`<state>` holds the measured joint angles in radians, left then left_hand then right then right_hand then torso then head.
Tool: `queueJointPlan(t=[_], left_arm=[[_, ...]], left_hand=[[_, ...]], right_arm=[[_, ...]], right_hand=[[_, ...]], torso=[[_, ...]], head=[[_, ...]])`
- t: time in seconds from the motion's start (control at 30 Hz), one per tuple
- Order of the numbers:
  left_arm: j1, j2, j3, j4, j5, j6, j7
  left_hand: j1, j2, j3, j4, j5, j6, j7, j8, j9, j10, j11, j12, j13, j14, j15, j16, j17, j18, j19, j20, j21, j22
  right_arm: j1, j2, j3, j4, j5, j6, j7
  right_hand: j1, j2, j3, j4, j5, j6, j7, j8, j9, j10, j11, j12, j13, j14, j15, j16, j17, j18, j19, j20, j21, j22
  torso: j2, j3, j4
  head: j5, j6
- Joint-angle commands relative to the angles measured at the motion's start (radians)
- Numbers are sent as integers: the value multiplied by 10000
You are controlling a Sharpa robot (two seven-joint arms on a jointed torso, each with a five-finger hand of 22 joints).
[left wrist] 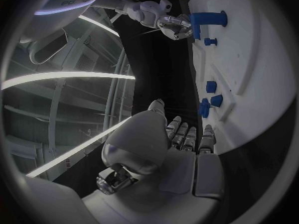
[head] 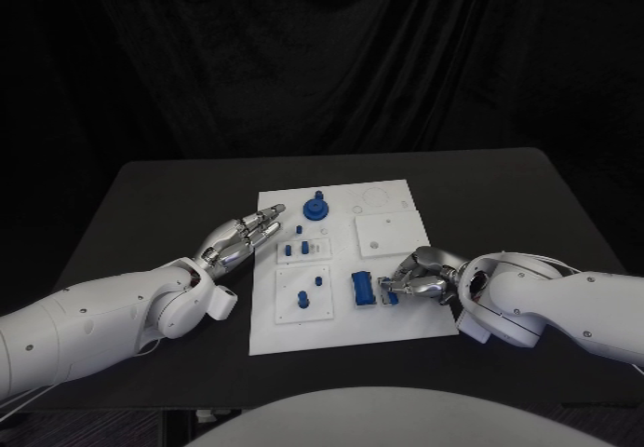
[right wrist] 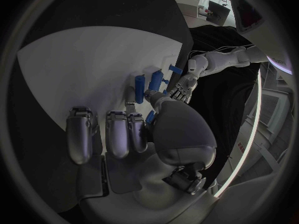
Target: Assemble the parts on the task board
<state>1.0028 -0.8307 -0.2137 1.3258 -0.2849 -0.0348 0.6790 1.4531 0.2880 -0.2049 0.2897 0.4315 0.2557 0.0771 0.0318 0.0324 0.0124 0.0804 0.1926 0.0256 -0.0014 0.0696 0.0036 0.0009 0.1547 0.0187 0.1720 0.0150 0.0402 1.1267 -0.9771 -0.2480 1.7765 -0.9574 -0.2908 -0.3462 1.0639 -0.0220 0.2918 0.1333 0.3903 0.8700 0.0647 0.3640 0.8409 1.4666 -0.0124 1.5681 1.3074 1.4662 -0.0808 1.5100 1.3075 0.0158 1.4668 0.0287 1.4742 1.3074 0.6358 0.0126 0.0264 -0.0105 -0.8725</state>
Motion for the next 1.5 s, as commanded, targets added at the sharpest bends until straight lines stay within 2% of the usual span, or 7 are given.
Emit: queueJointPlan(t=[0.03,0.2,0.43,0.67,0.97,1.33,1.5], left_arm=[[-17,19,9,14,46,122,479],[-20,23,9,6,46,132,474],[-27,30,9,-6,46,147,463],[-37,28,9,-20,46,155,448],[-51,37,9,-29,46,189,421],[-59,40,9,-30,46,220,395],[-62,45,9,-33,46,237,382]], left_hand=[[73,3,46,-3,-5,-9,63,34,5,26,62,60,15,14,58,-36,-9,189,-31,72,-14,12],[73,1,46,-5,-4,5,99,40,8,28,57,66,15,14,55,-36,-9,193,-28,76,-12,14],[73,1,46,-5,-4,5,99,40,8,28,57,66,15,14,55,-36,-9,193,-28,76,-12,14],[72,0,46,-5,-3,10,116,42,9,28,59,61,14,14,56,-36,-9,195,-29,78,-13,11],[76,-2,47,-10,13,8,125,42,9,28,60,58,13,14,59,-36,-9,196,-27,82,-11,14],[80,-3,49,-14,17,18,132,45,10,28,62,60,13,14,63,-36,-9,197,-27,86,-11,14],[80,-3,49,-14,17,18,132,45,10,28,62,60,13,14,63,-36,-9,197,-27,86,-11,14]], right_arm=[[-31,14,-3,-5,-205,142,-239],[-33,18,-3,-7,-229,102,-226],[-34,9,-3,-5,-313,-5,-202],[-34,-24,-2,8,-383,-80,-178],[-34,-25,-2,19,-472,54,-200],[-34,28,-1,-19,-558,176,-232],[-34,43,0,-29,-564,97,-191]], right_hand=[[-332,-11,-203,303,-508,-33,48,26,-63,1042,74,27,2634,703,103,-40,740,136,548,98,-62,2241],[-480,7,-408,490,-699,-25,53,55,-107,1042,80,27,2634,702,108,-41,735,139,544,109,-74,2238],[-695,114,-828,885,-1589,-41,48,126,-195,1042,79,27,2634,697,110,-51,703,144,538,115,-91,2233],[-719,172,-903,971,-1622,-3,31,179,-199,1042,68,27,2634,692,104,-60,679,146,535,111,-98,2230],[1,133,-896,503,-677,23,-60,475,-76,1042,-15,27,2634,694,33,-59,686,140,547,51,-78,2240],[934,110,-634,-331,433,-34,-179,804,78,1042,-122,27,2634,693,-59,-65,676,139,549,-36,-76,2242],[1020,187,-553,-411,556,-18,-204,879,112,1042,-143,27,2634,693,-75,-66,677,136,553,-51,-68,2246]], torso=[[-2,-4,10],[1,-4,5],[-3,-2,6],[-3,-1,5],[-4,12,-4],[-4,-1,0],[1,-4,7]], head=[[2,-1],[6,-1],[16,-1],[19,-1],[29,-1],[68,-1],[71,-1]])
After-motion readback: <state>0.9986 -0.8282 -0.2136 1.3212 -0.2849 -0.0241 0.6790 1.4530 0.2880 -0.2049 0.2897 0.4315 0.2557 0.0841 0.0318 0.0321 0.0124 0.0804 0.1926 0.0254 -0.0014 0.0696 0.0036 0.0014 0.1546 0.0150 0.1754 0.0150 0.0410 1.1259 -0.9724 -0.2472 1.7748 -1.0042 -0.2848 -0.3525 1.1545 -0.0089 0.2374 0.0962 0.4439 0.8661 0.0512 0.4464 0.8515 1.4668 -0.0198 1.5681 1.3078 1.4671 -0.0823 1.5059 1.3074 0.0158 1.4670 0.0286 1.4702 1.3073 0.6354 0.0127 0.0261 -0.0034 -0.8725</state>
